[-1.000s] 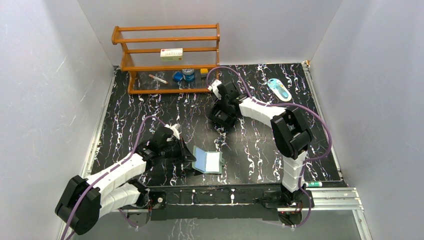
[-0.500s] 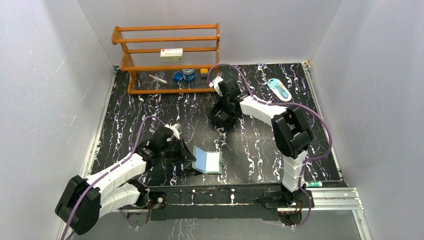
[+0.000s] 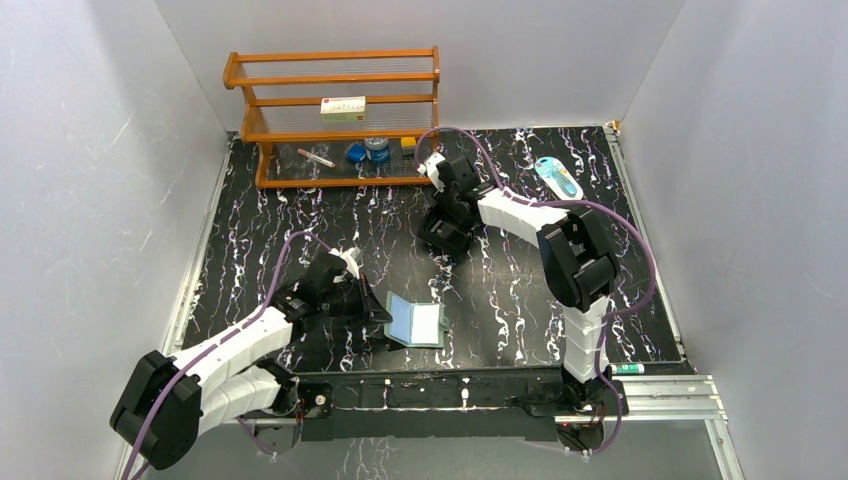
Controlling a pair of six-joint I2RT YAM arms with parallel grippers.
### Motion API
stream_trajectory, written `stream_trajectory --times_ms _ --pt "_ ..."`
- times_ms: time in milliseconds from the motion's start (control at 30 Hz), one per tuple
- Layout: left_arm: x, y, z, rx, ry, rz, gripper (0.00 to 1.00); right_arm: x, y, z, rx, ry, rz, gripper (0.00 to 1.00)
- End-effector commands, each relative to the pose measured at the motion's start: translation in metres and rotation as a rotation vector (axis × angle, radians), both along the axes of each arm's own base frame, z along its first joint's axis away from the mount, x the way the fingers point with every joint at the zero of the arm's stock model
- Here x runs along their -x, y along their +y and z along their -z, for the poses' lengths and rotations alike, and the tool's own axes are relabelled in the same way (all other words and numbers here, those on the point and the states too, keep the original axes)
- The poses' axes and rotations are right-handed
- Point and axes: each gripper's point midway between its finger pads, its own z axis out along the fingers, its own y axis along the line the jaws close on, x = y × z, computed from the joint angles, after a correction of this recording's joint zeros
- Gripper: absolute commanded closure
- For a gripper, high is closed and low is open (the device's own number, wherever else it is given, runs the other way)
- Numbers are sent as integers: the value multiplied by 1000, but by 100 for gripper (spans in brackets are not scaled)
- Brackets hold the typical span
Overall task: Put the credit cards into the card holder
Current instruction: Pick up the credit card from the storage box.
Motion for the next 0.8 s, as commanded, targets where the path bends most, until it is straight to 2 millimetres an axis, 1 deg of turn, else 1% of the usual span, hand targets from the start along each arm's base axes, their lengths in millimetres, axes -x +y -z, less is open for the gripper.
stream_trajectory --times_ms 0,167,233,367,667,767 --pt "-2 -4 -11 34 -18 6 100 -6 6 -7 -39 -16 -7 42" --pt "-2 -4 -11 32 -17 6 100 -6 5 -3 -26 -10 -14 38" --pt "-2 -4 -12 34 -20 7 100 -7 3 -2 -7 -16 -8 38" --pt "-2 -4 -12 32 -18 6 100 -12 -3 -5 17 -43 19 40" --pt "-4 -4 -14 31 -22 8 100 -16 -5 -23 7 -88 35 52" --pt "-4 -5 -14 32 -20 11 100 -16 -5 -27 5 -93 35 56"
